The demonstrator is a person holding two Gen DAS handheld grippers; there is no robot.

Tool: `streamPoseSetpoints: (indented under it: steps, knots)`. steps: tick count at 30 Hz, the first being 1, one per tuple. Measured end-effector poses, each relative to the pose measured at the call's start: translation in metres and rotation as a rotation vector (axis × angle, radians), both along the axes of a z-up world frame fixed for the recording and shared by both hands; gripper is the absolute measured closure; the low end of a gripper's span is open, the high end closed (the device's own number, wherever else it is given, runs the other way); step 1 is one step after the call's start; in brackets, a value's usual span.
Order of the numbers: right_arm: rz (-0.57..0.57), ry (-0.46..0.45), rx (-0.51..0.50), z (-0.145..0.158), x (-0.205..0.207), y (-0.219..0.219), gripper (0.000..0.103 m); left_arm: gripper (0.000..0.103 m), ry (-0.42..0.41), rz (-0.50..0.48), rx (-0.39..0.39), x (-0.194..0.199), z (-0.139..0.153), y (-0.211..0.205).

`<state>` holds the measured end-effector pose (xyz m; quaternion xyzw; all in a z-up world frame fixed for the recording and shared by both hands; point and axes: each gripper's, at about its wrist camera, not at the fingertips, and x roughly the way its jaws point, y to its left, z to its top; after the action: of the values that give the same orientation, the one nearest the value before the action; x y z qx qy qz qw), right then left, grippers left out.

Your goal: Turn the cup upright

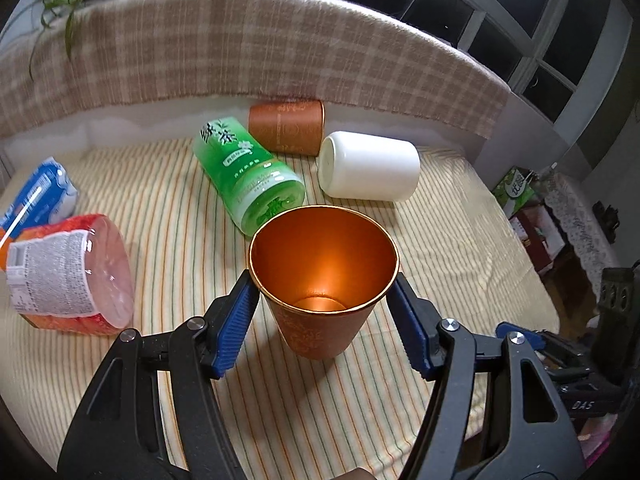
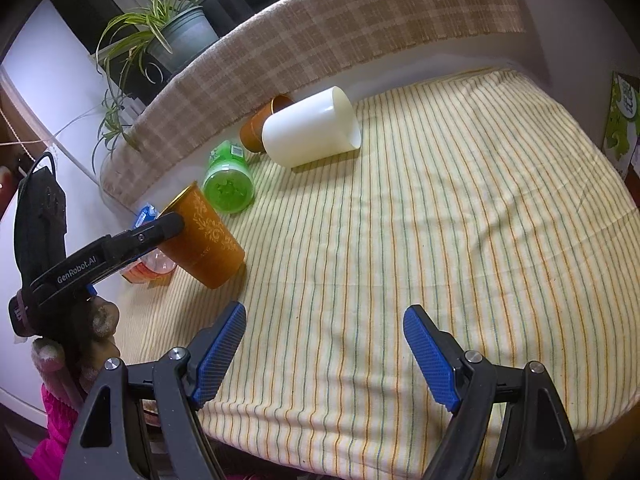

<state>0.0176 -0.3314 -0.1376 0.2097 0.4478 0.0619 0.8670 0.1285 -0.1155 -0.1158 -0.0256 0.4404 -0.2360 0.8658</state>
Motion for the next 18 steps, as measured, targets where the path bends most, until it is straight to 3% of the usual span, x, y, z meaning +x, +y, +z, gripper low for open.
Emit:
streamPoseSetpoints:
  steps: [9, 18]
  knots:
    - [0.005, -0.025, -0.044, 0.007, -0.002, 0.005, 0.02, 0.036, -0.097, -0.001, 0.079, -0.011, 0.001, -0.01]
    - [-0.002, -0.028, -0.053, 0.008, -0.003, 0.005, 0.02, 0.036, -0.099, 0.0, 0.105, -0.011, -0.005, -0.013]
